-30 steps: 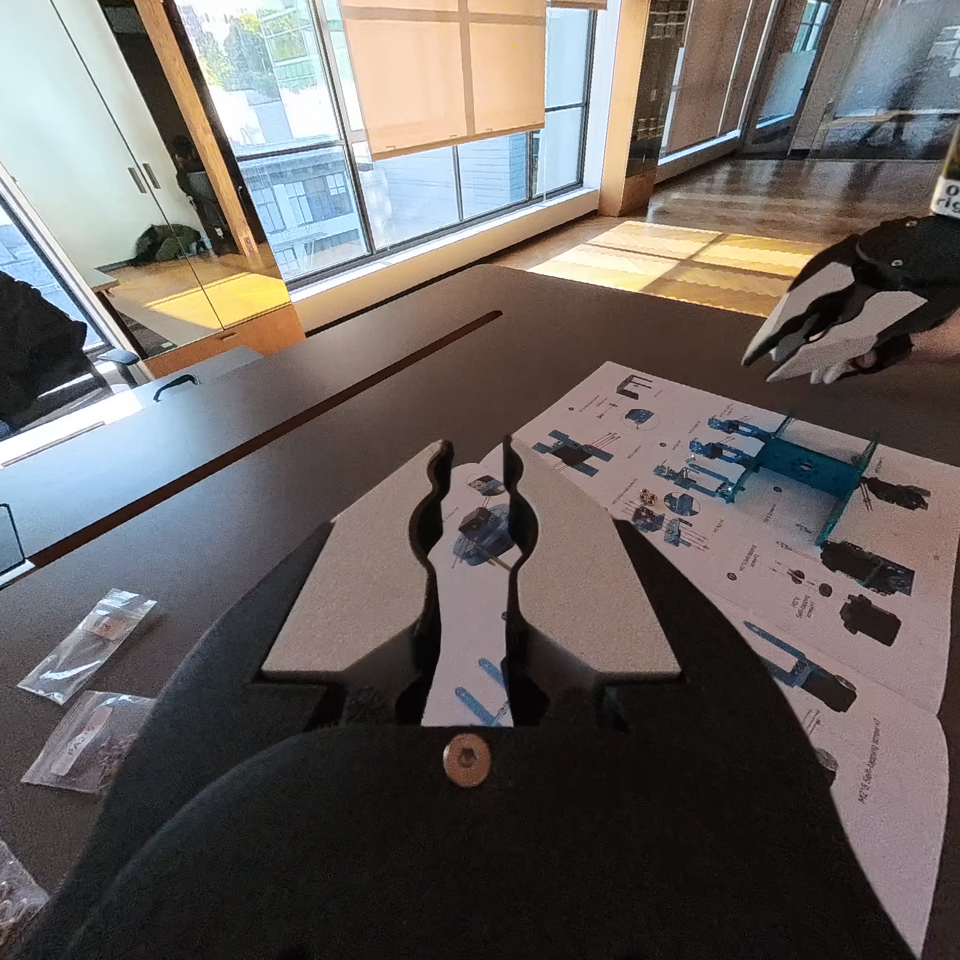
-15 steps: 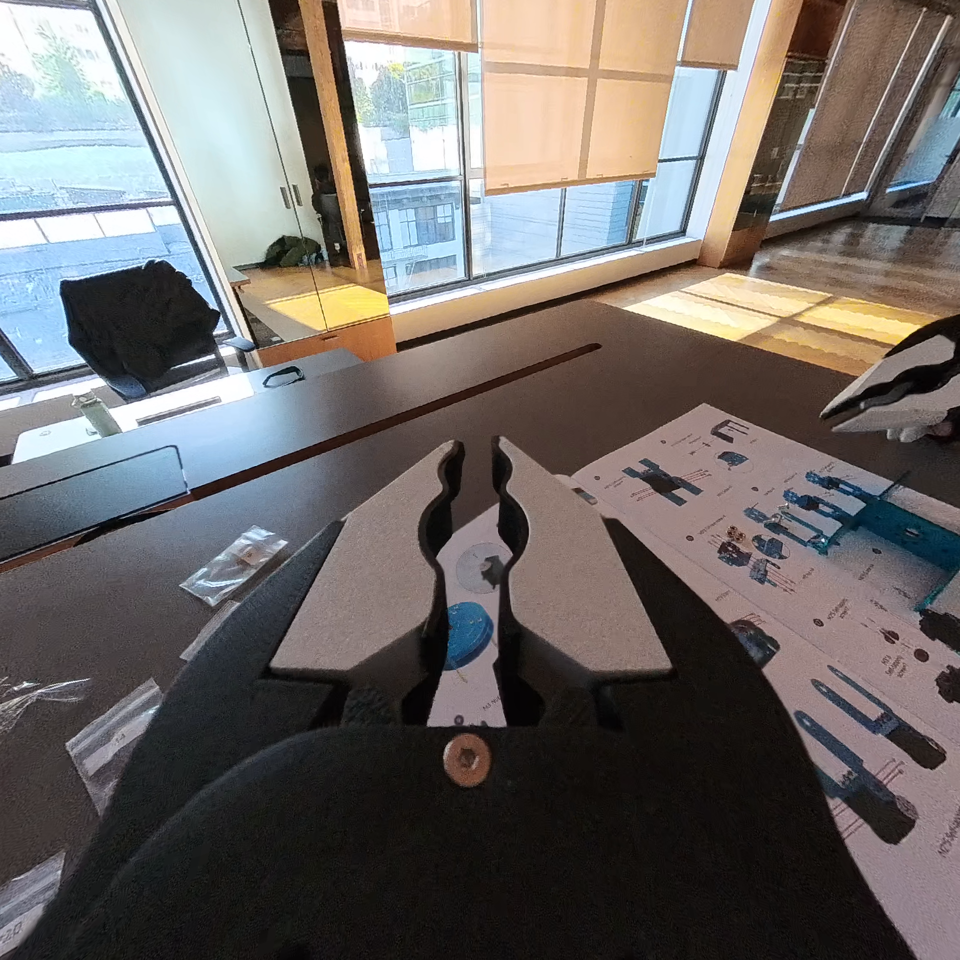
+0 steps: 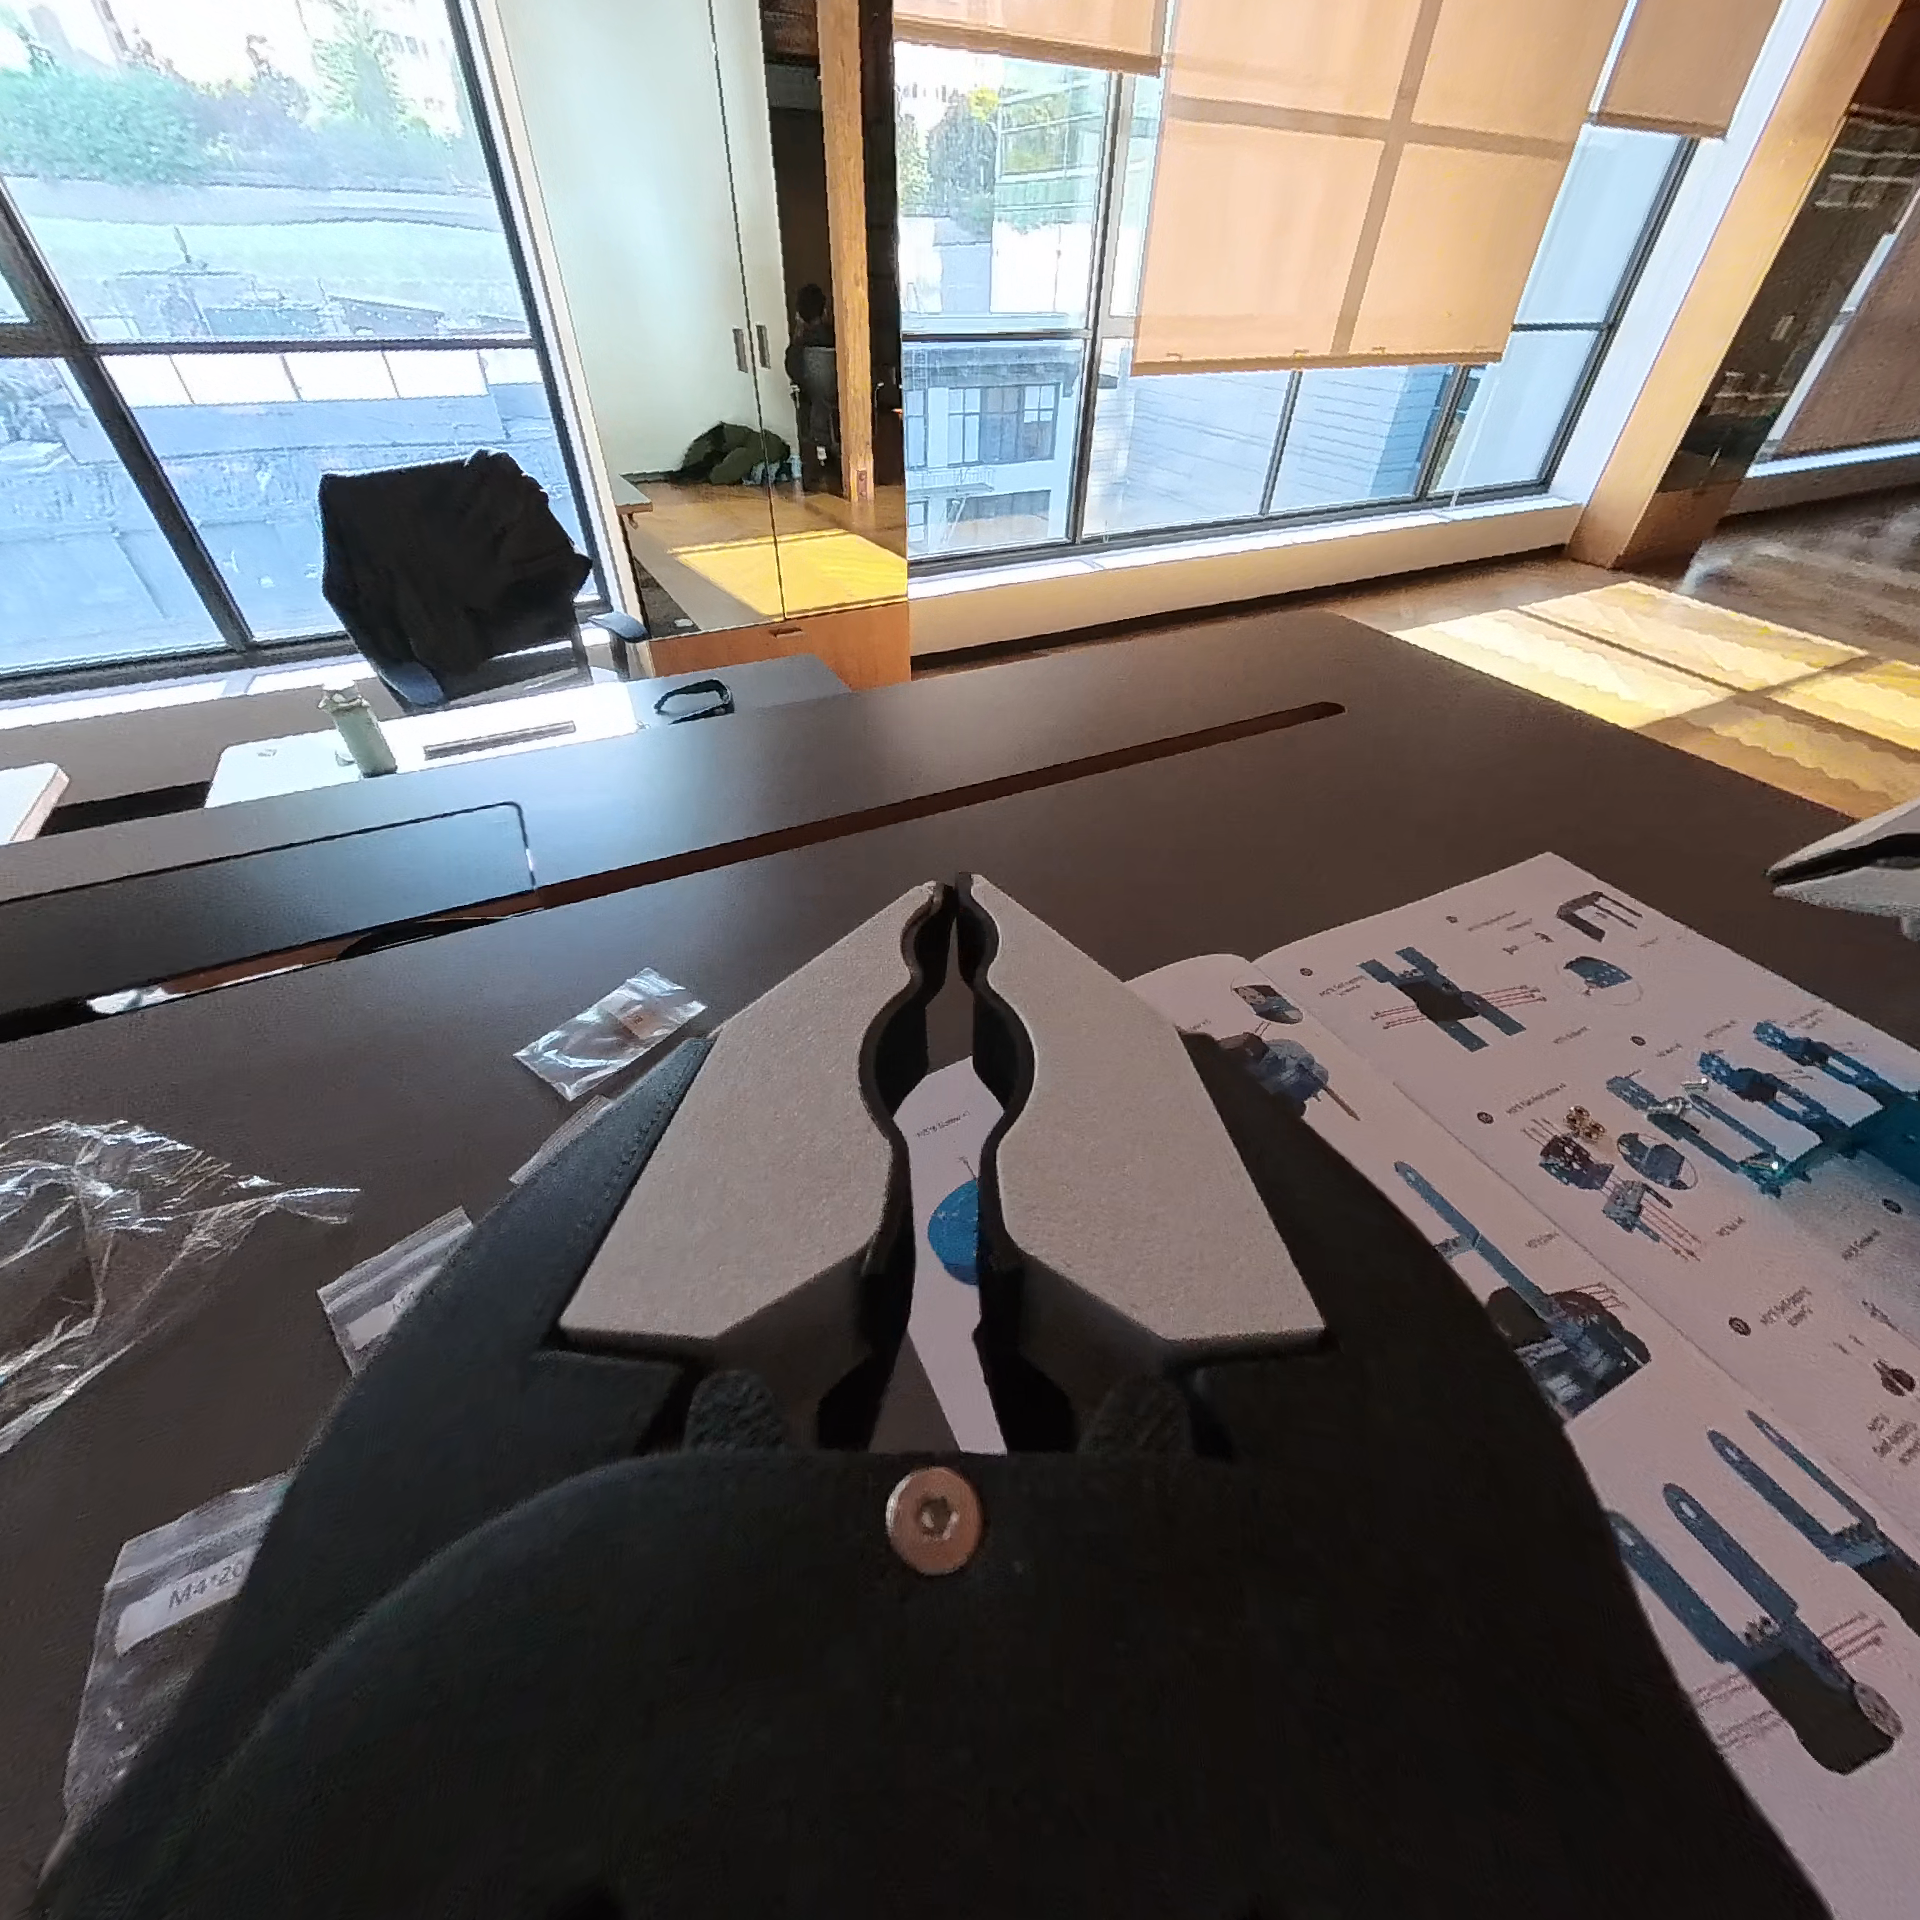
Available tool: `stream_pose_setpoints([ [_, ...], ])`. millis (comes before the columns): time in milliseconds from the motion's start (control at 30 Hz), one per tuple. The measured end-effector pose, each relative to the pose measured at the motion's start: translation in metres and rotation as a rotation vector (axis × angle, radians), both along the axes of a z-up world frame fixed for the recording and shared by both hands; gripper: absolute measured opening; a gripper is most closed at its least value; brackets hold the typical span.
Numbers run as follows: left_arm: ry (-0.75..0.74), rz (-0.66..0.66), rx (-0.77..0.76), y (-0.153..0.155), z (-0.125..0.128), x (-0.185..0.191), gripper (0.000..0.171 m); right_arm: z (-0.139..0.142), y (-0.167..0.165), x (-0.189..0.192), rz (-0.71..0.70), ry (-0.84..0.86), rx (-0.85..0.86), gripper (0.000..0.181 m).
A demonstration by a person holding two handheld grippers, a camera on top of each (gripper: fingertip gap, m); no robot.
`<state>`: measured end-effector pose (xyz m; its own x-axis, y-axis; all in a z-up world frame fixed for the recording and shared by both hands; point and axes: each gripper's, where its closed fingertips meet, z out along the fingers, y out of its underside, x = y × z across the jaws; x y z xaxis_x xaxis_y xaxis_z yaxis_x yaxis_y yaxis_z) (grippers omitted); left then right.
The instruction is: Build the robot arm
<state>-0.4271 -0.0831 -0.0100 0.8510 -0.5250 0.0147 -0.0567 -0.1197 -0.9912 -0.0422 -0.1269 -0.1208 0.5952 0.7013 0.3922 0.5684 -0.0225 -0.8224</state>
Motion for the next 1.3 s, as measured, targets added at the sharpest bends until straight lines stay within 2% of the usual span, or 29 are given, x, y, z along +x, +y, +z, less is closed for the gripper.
stream_pose_setpoints([
  [233,-0.081,0.108,0.031,0.003,0.011,-0.015,0.0,-0.002,0.011,0.002,-0.035,-0.105,0.113,0.003],
  [467,-0.022,0.24,0.077,0.007,0.012,-0.03,0.0,0.004,0.021,0.013,-0.103,-0.108,0.179,0.002],
  [933,-0.158,0.218,0.028,0.007,0.012,-0.034,0.0,-0.002,0.021,0.008,-0.09,-0.183,0.209,0.001],
  [1300,-0.167,0.214,0.031,0.007,0.013,-0.033,0.0,-0.007,0.021,0.007,-0.084,-0.22,0.215,0.001],
])
